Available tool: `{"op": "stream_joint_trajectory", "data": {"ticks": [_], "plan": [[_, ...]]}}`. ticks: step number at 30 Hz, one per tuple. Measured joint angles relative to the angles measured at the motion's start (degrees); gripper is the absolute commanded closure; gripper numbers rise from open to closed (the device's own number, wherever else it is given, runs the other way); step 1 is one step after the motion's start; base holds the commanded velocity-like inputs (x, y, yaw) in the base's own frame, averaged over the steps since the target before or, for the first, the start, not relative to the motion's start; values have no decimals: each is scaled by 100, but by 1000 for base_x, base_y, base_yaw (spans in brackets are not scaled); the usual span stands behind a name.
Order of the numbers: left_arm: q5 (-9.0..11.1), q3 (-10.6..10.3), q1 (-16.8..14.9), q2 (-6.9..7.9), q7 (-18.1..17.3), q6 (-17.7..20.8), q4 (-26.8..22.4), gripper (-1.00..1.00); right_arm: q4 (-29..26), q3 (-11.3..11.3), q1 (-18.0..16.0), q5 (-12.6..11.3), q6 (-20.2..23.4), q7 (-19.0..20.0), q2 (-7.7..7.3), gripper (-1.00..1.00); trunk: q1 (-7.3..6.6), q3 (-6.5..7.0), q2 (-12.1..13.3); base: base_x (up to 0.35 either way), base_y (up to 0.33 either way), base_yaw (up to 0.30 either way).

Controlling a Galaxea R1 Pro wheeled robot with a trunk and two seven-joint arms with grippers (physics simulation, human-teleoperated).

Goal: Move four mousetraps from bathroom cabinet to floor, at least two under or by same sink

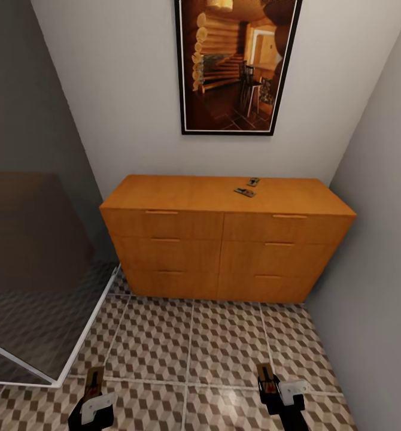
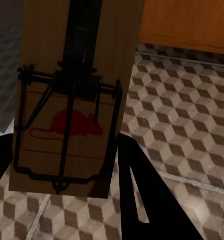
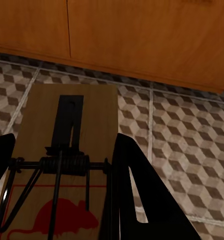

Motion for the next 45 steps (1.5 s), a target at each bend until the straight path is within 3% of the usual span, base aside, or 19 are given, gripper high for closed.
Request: {"op": "stream_joint_trajectory", "data": {"ticks": [45], "plan": [[8,1,0,-4,-25,12,-5,100,30,-1,0,1,8,2,0,100,0,329,0,0,0,0]]}}
